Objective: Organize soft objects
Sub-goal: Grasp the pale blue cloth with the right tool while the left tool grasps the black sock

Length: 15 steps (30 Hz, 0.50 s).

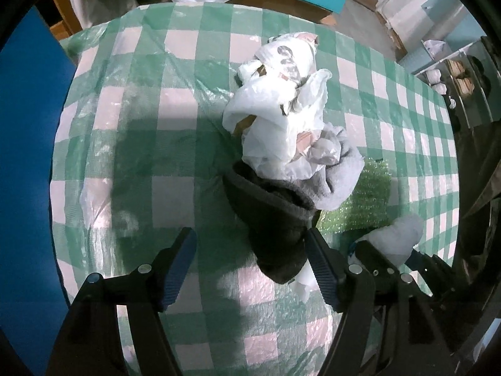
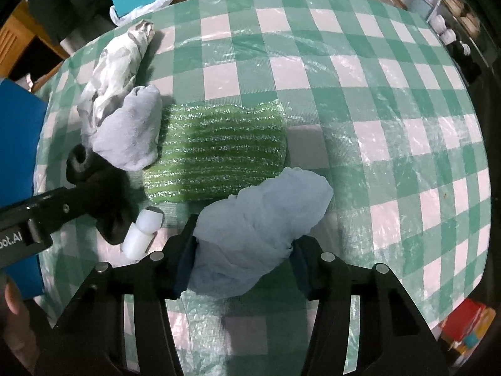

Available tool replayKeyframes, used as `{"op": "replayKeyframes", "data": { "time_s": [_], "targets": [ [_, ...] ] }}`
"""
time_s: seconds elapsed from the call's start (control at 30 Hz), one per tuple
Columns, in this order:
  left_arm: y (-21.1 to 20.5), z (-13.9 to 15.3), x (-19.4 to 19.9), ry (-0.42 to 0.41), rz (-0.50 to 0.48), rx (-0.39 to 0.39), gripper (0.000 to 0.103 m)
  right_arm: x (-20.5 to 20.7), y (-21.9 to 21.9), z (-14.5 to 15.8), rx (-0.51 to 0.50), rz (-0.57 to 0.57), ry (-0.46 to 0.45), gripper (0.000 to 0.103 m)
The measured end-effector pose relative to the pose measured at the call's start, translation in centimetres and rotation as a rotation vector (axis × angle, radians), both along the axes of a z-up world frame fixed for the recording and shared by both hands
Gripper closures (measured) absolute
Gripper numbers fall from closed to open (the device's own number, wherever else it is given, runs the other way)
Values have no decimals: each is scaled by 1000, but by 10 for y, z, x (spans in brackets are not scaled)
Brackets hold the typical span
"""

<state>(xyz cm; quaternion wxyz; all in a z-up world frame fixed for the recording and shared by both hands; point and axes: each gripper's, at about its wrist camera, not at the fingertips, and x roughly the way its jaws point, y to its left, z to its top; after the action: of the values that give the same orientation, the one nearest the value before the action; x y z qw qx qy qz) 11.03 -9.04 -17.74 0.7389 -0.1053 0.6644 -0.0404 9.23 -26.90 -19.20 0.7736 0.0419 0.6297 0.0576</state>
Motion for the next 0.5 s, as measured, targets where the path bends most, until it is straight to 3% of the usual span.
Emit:
{"op": "replayKeyframes", "data": {
  "time_s": [0.2,0.5],
  "targets": [
    [2,2,0,-10,7,-25,30,-6,-12,16,11,-16,-29,52],
    [-14,-8,1,-23,-54,10,30,-9,-24,31,33,-25,-57,52]
  ]
}}
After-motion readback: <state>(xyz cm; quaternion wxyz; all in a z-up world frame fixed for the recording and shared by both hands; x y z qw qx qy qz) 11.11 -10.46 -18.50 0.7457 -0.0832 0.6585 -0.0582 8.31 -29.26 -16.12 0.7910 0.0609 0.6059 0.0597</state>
